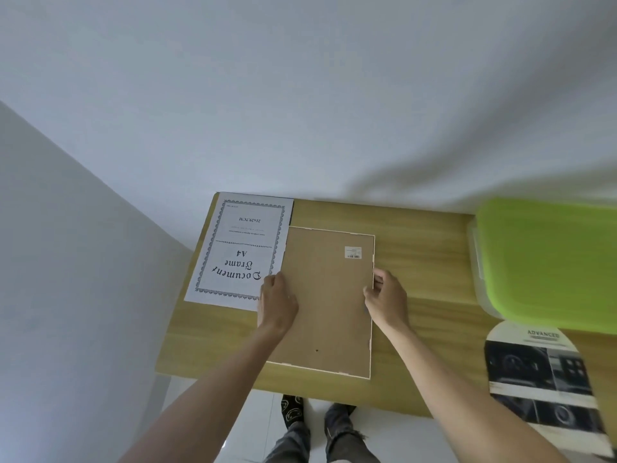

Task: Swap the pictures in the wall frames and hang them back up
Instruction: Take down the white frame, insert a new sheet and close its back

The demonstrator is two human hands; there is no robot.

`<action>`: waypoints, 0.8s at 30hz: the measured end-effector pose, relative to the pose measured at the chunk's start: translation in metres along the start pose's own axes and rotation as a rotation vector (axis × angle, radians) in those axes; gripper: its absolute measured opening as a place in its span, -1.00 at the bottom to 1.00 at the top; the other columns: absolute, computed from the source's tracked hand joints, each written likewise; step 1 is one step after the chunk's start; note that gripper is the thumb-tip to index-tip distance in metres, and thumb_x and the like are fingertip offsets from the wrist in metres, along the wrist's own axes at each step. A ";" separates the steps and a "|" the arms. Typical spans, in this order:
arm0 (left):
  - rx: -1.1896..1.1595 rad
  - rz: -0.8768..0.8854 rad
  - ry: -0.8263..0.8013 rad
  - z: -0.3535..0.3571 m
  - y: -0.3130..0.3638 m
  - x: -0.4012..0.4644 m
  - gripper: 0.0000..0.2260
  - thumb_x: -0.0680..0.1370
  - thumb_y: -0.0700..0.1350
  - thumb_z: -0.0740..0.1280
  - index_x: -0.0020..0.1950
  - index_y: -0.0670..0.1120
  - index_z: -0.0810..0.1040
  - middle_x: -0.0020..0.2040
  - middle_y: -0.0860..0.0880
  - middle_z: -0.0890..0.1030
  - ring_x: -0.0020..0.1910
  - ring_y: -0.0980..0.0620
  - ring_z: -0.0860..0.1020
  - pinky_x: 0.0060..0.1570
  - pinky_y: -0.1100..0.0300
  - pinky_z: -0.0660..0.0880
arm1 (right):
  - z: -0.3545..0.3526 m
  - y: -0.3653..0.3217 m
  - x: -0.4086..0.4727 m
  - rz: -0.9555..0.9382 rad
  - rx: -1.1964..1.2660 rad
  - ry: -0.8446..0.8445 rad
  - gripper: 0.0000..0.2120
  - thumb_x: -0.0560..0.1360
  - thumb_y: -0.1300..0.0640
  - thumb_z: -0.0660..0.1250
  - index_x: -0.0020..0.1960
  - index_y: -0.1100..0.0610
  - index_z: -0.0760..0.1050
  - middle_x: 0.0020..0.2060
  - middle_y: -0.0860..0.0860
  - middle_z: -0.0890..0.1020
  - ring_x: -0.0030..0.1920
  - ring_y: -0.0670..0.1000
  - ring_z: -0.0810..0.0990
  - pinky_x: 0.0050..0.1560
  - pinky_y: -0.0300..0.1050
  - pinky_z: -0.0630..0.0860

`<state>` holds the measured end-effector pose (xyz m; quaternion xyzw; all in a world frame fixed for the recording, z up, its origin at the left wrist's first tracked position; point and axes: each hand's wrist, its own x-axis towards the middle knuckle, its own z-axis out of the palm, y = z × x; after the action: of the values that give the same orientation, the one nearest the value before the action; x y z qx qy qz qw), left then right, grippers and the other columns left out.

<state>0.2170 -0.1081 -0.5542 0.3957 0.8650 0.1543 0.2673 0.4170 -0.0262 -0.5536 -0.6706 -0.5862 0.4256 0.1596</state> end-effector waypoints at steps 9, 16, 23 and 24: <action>0.150 0.041 -0.047 -0.006 -0.014 -0.012 -0.84 0.57 -0.17 0.22 0.11 -0.20 0.45 0.21 -0.14 0.41 0.16 -0.12 0.42 0.01 0.07 0.43 | 0.024 0.001 -0.042 0.130 -0.307 0.077 -0.84 0.54 0.08 0.26 -0.09 0.06 0.61 0.03 0.08 0.57 0.02 0.15 0.56 -0.18 -0.13 0.37; 0.167 0.066 -0.097 -0.009 -0.018 -0.006 -0.87 0.55 -0.20 0.22 0.02 -0.25 0.47 0.19 -0.13 0.42 0.12 -0.14 0.45 -0.01 0.02 0.46 | 0.030 -0.007 -0.037 0.293 -0.135 0.070 -0.76 0.45 0.23 0.34 0.04 0.34 0.62 0.09 0.16 0.65 0.07 0.25 0.64 -0.05 0.03 0.60; 0.120 0.056 -0.106 -0.013 -0.016 -0.011 -0.88 0.53 -0.23 0.19 0.01 -0.24 0.45 0.18 -0.13 0.43 0.10 -0.15 0.46 0.00 0.00 0.45 | 0.027 -0.008 -0.040 0.328 0.019 0.064 -0.86 0.42 0.25 0.33 -0.29 0.26 0.60 -0.37 0.08 0.56 -0.34 0.11 0.47 -0.31 -0.12 0.38; 0.122 0.063 -0.109 -0.013 -0.018 -0.011 -0.87 0.54 -0.22 0.19 0.03 -0.23 0.45 0.19 -0.13 0.43 0.12 -0.14 0.46 -0.01 0.01 0.44 | 0.027 -0.008 -0.041 0.328 0.044 0.063 -0.86 0.42 0.26 0.32 -0.31 0.20 0.56 -0.38 0.06 0.53 -0.34 0.09 0.43 -0.31 -0.13 0.34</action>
<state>0.2050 -0.1286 -0.5487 0.4460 0.8440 0.0882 0.2844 0.3937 -0.0696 -0.5478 -0.7666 -0.4543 0.4375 0.1209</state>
